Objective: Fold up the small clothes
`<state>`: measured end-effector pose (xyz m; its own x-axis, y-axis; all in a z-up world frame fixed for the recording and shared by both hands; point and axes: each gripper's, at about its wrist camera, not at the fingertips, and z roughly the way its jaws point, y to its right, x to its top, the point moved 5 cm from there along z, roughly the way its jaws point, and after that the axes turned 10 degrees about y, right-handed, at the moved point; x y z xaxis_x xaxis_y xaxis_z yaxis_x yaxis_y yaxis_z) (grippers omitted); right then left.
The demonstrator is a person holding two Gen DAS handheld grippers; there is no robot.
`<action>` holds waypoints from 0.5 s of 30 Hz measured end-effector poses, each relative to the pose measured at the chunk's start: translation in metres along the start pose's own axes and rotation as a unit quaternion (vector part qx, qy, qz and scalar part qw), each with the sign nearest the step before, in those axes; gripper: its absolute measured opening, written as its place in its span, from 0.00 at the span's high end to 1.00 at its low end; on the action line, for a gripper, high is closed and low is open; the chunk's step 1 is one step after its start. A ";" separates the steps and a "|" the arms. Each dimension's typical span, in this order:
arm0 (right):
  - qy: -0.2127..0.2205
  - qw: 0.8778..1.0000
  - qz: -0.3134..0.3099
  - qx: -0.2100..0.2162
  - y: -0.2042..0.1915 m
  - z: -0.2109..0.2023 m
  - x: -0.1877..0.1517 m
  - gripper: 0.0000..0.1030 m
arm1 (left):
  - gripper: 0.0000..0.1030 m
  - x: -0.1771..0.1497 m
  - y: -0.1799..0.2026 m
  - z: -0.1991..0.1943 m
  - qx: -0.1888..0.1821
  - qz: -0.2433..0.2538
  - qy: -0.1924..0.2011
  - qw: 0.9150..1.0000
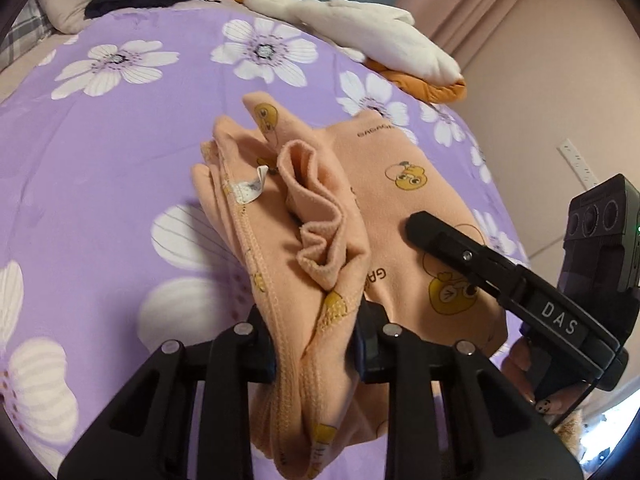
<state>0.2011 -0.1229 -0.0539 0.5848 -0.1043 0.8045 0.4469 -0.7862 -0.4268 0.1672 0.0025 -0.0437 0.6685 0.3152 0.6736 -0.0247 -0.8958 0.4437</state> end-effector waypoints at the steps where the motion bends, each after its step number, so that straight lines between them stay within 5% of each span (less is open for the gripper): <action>1: -0.006 1.000 0.001 -0.004 0.001 0.007 -0.002 0.73 | 0.74 0.001 -0.006 0.008 0.008 0.002 -0.004 1.000; 10: -0.057 0.997 0.018 -0.040 0.022 0.034 -0.031 0.73 | 0.72 -0.013 -0.039 0.035 0.026 -0.009 -0.039 0.999; 15: -0.077 0.994 0.022 -0.074 0.034 0.037 -0.045 0.70 | 0.57 -0.022 -0.044 0.038 0.051 -0.012 -0.045 0.998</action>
<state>0.2152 -0.1219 -0.1199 0.7030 -0.0546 0.7091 0.3209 -0.8654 -0.3848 0.1818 0.0229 -0.1009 0.7323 0.3108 0.6059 0.0640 -0.9173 0.3931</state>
